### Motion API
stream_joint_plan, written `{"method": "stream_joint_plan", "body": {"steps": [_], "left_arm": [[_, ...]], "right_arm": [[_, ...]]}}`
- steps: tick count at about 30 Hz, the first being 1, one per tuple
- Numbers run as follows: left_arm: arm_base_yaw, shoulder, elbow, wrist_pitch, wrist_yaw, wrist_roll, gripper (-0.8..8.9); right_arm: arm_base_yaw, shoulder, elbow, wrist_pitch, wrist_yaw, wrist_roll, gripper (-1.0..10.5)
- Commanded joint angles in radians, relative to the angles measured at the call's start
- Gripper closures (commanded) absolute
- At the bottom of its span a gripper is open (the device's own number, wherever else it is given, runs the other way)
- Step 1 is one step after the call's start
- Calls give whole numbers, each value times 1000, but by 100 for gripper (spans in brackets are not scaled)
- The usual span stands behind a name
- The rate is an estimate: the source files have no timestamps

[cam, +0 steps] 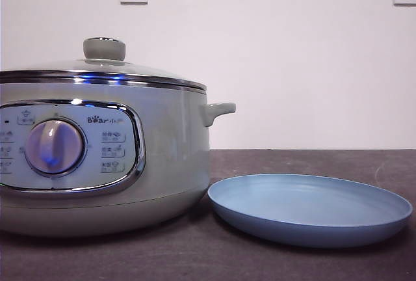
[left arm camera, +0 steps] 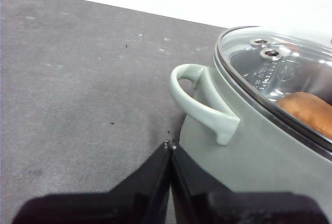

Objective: Take the potato out from the steamer,put the potato on the plate,close the lid

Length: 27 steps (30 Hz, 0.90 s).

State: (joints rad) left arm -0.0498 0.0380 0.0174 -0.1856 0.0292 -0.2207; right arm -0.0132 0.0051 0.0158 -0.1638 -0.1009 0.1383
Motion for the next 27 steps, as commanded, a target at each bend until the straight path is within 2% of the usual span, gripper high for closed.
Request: {"method": "stream_joint_plan", "body": {"steps": [1, 6, 9, 12, 13, 15, 19, 27], "left_arm": [[-3, -3, -14, 7, -1, 13, 817], [-3, -3, -14, 28, -1, 9, 817], [-3, -3, -14, 76, 2, -3, 818], [-3, -3, -3, 131, 34, -97, 819], [-3, -3, 11, 136, 63, -123, 819], [-3, -2, 51, 122, 121, -151, 819], [-3, 31, 196, 19, 190, -157, 819], [-3, 232, 569, -148, 197, -39, 819]], "right_arm": [[1, 1, -10, -10, 2, 15, 946], [1, 1, -10, 14, -2, 108, 946], [1, 1, -10, 36, -2, 248, 946], [1, 1, -8, 107, -19, 410, 948], [1, 1, -4, 147, -37, 434, 951], [1, 4, 18, 208, -77, 443, 957], [1, 61, 138, 208, -92, 426, 958], [1, 347, 493, 206, -219, 259, 958]]}}
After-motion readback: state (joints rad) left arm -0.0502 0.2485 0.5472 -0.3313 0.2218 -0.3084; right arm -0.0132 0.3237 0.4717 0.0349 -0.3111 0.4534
